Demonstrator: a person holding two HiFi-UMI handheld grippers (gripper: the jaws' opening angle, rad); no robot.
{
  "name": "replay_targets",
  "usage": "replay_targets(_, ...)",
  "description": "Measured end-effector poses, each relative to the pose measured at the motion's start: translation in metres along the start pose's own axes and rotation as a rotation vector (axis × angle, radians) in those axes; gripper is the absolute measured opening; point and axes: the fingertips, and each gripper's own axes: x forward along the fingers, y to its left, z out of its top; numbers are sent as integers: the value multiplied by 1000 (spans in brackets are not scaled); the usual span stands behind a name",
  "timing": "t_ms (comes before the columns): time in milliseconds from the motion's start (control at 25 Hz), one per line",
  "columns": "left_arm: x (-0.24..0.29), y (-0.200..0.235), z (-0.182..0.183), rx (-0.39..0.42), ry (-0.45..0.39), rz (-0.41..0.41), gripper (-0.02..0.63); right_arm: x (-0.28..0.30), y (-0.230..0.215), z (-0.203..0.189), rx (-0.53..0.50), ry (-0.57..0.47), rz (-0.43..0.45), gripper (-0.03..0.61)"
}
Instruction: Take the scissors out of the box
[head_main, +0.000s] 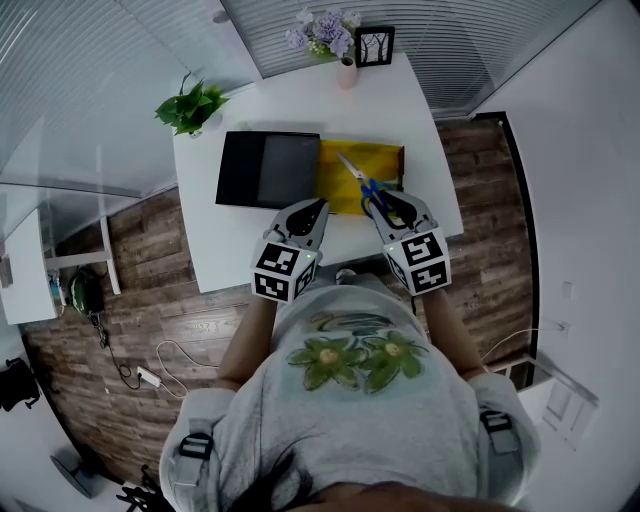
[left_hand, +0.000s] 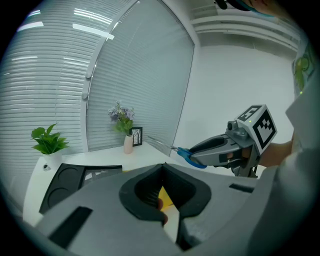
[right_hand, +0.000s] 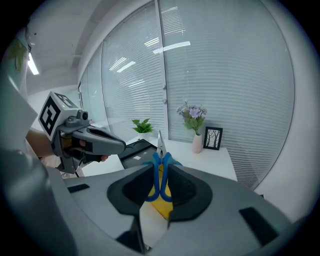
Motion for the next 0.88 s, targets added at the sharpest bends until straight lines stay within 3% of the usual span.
replay_targets(880,0,-9,-5,-5,6,6,6,-13,-4,2,-7,-39,-1,86)
